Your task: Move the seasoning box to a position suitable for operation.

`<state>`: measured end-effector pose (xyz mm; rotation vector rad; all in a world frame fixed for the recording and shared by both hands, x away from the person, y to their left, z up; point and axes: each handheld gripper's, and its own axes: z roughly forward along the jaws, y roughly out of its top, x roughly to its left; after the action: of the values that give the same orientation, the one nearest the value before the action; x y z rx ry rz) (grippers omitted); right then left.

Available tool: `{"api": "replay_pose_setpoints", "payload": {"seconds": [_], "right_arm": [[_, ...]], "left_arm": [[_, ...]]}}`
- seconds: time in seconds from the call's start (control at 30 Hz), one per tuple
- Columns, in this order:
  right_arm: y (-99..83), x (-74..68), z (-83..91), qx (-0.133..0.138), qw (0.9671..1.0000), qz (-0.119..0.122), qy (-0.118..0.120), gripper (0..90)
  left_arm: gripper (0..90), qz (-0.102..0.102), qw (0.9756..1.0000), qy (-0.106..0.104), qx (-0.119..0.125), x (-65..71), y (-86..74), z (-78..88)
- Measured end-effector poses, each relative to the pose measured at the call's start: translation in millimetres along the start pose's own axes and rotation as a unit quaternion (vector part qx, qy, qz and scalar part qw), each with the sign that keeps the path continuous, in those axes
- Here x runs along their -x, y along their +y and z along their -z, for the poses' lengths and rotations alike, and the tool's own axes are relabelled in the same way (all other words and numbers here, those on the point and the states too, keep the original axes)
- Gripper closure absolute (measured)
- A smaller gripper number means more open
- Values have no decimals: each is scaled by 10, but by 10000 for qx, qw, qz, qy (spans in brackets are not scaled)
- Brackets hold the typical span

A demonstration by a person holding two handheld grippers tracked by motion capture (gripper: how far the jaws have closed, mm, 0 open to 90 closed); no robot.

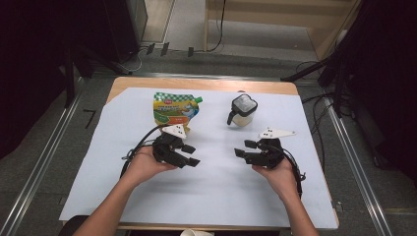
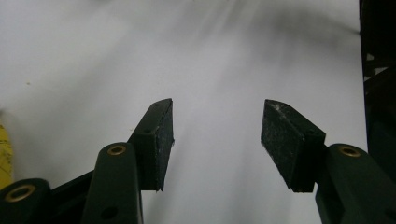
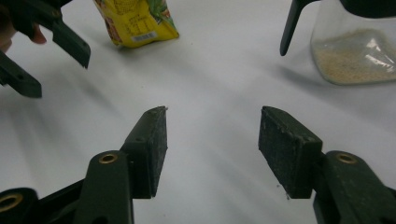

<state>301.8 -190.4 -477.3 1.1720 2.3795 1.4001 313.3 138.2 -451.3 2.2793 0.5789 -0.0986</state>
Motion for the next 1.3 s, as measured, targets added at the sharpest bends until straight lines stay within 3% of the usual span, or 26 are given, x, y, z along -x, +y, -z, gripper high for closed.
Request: {"api": "replay_pose_setpoints", "payload": {"seconds": [0.1, 0.2, 0.27, 0.53, 0.73, 0.87, 1.3], "right_arm": [[-3, -36, -29, -127, 9997, 185, -42, 473], [-6, -45, -22, -125, 9996, 237, -9, 500], [-9, -40, -15, -104, 9998, 196, -10, 508], [-27, 24, -11, -120, 9998, 48, -121, 531], [-20, -17, 4, -92, 9993, 318, -192, 529], [-12, 7, 3, -128, 9996, 224, -124, 518], [22, 34, 42, -61, 9993, 291, -215, 498]], "left_arm": [[447, 29, 10000, 44, -16, -12, -10, 37], [442, 180, 9997, -186, -20, -38, -21, 53], [424, 135, 9996, -266, 18, -36, -22, 65], [406, 97, 9997, -212, 11, -40, -31, 52], [402, 98, 9998, -164, 19, -41, -32, 47], [412, 149, 9997, -182, 5, -44, -29, 49], [392, 152, 9998, -159, 29, -55, -22, 52]]}}
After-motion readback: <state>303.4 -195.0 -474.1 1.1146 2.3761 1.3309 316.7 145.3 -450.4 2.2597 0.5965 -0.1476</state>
